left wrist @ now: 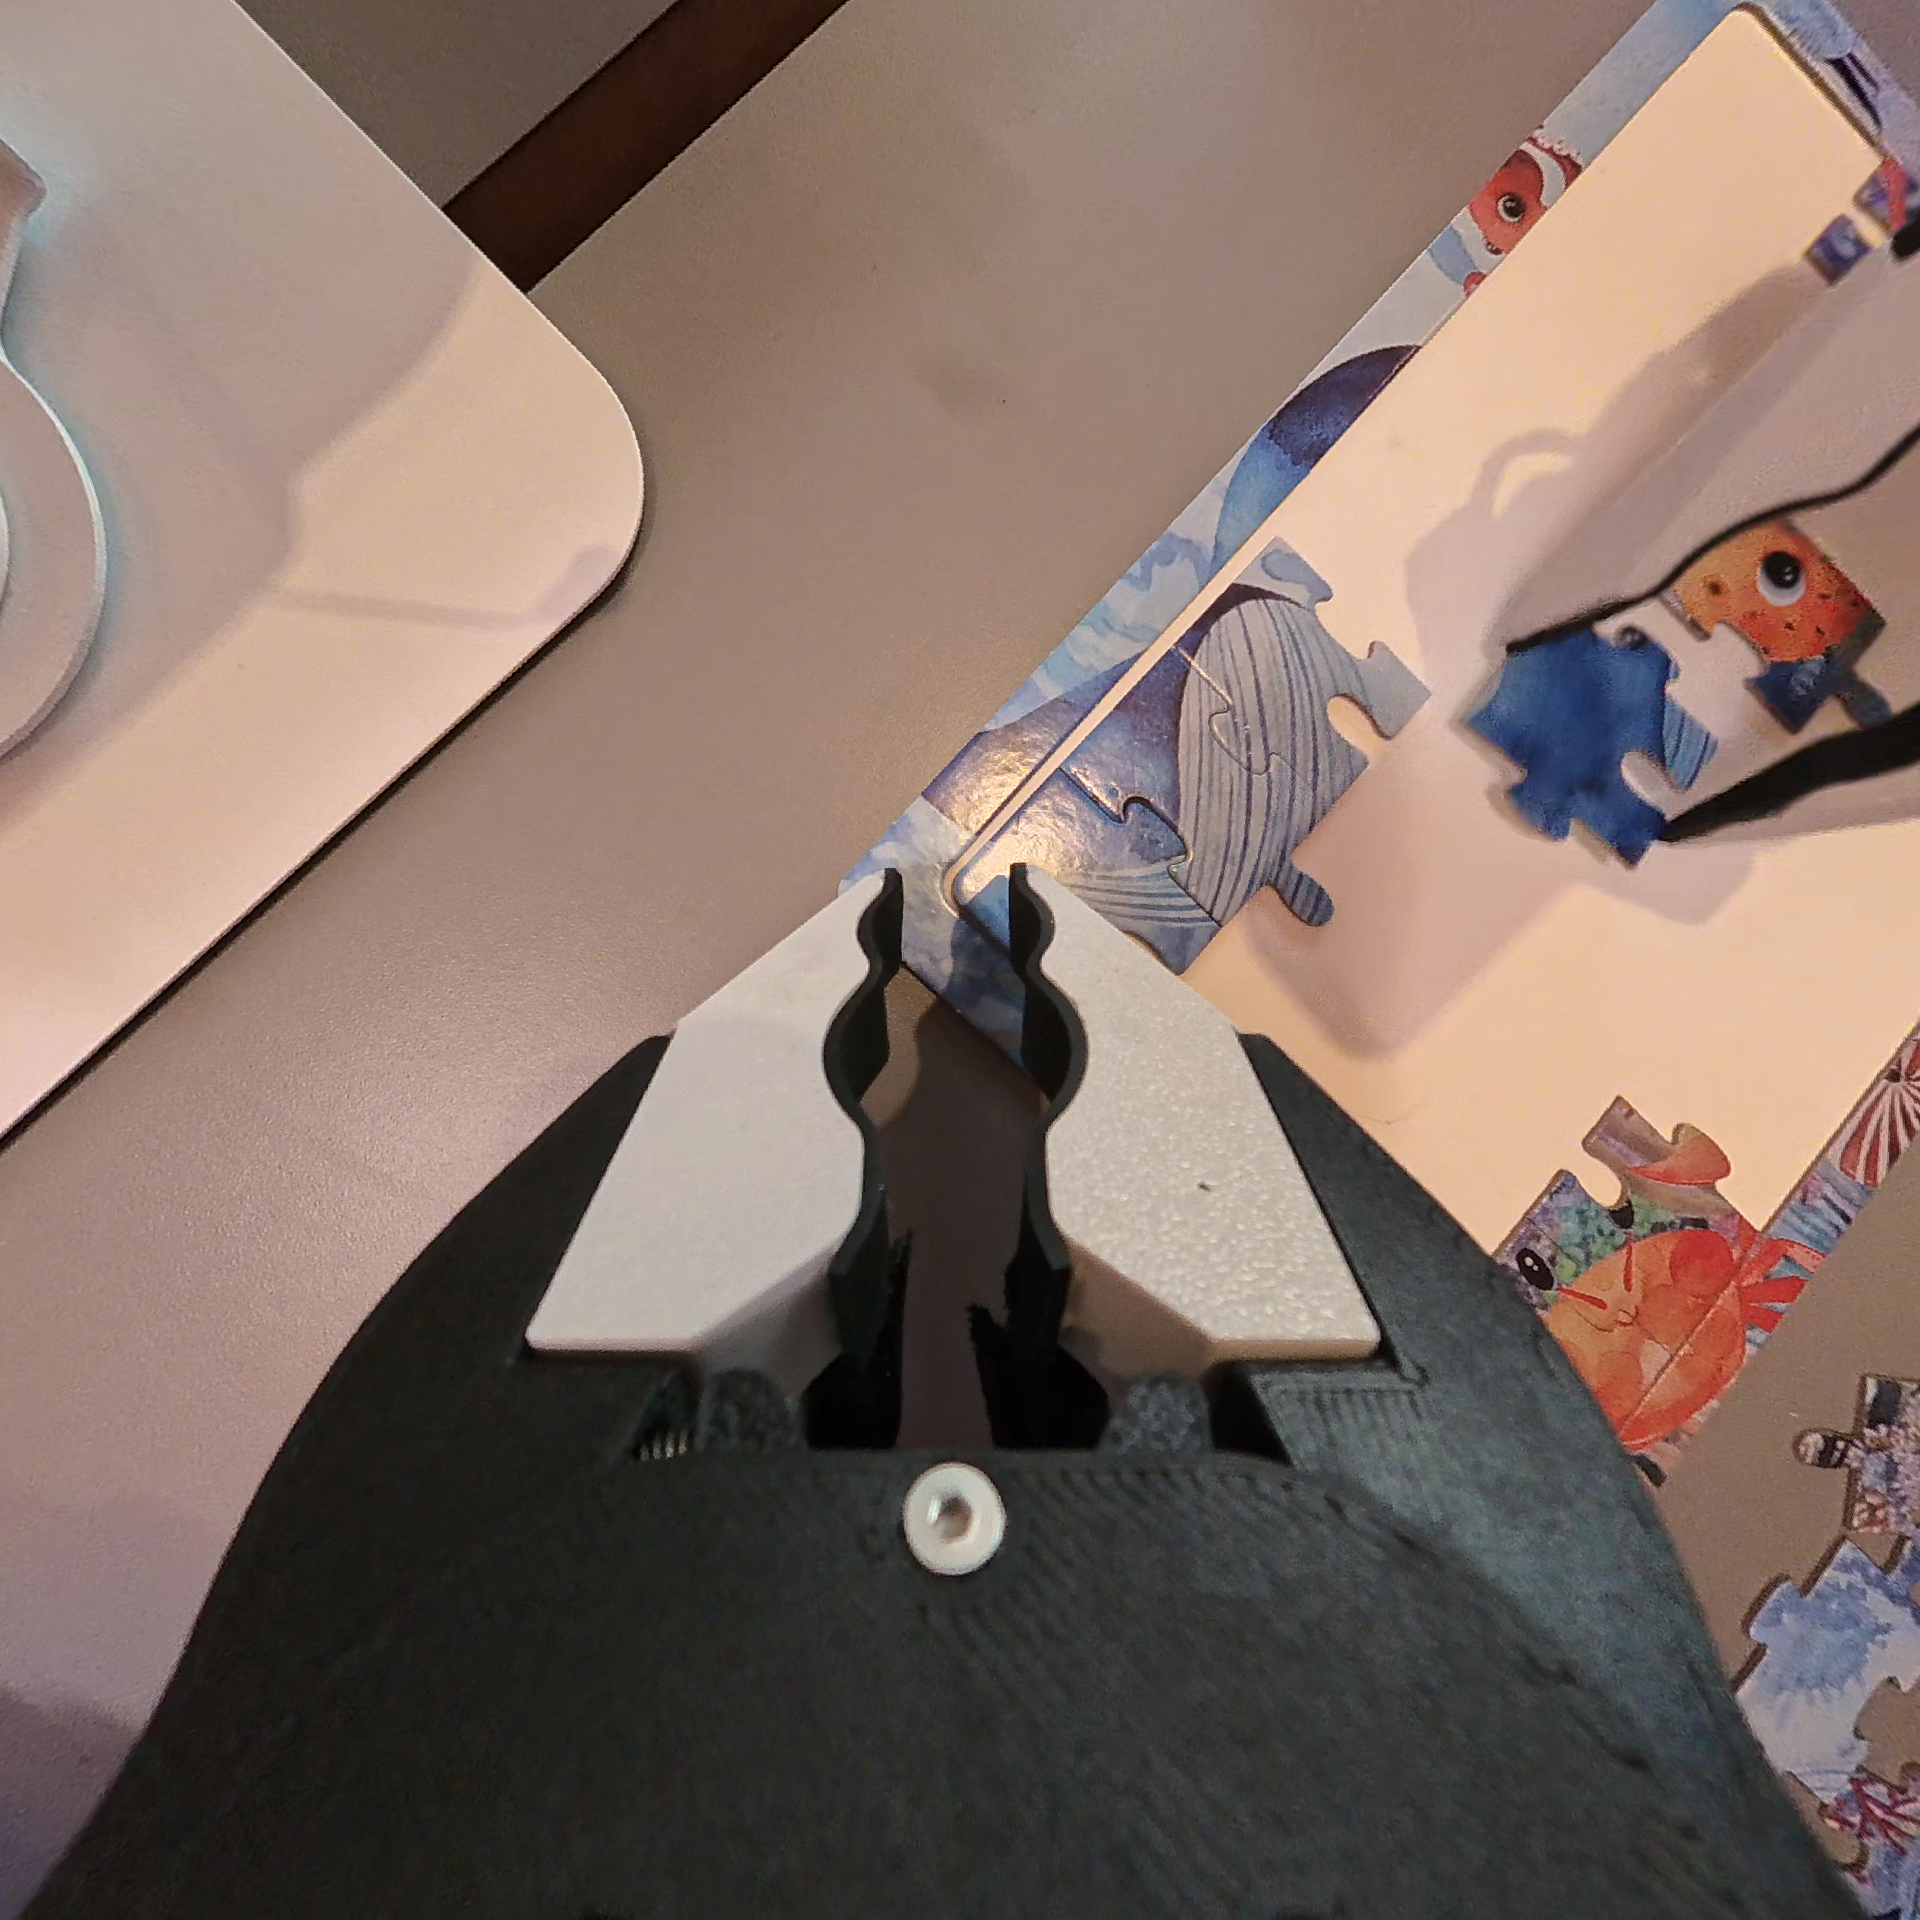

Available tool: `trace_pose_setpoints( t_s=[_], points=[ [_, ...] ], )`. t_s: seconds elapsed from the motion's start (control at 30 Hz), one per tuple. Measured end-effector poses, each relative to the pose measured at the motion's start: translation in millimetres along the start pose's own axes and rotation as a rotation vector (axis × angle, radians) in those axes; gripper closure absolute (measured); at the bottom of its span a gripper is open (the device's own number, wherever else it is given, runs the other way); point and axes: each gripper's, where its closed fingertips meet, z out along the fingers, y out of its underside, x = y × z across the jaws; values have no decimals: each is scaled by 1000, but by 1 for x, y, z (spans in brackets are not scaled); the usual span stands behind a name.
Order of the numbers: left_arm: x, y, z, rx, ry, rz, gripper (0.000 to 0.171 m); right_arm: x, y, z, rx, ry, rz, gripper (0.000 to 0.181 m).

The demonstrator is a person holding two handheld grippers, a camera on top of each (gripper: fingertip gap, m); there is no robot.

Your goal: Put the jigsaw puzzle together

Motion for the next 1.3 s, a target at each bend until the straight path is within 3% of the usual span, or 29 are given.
trace_pose_setpoints(
  t_s=[0.3, 0.37, 0.47, 0.63, 0.83, 1.3],
  points=[
    [-2, -1, -2, 9, 0, -7, 149, -19, -48, 20, 42, -44, -43, 136],
    [-2, -2, -3, 14, 4, -9, 149, -19, -53, 24, 41, -48, -38, 128],
    [-3, -5, -6, 31, 5, -12, 149, -9, -58, 14, 80, -32, -12, 126],
    [-4, -10, -11, 55, 15, -20, 149, 27, -46, -11, 110, 48, 104, 127],
    [-4, -9, -9, 52, 29, -27, 149, 40, -25, 3, 38, 60, 136, 124],
    [-5, -2, -2, 33, 54, -40, 149, 45, -47, 26, 11, 84, 29, 126]
  ],
)
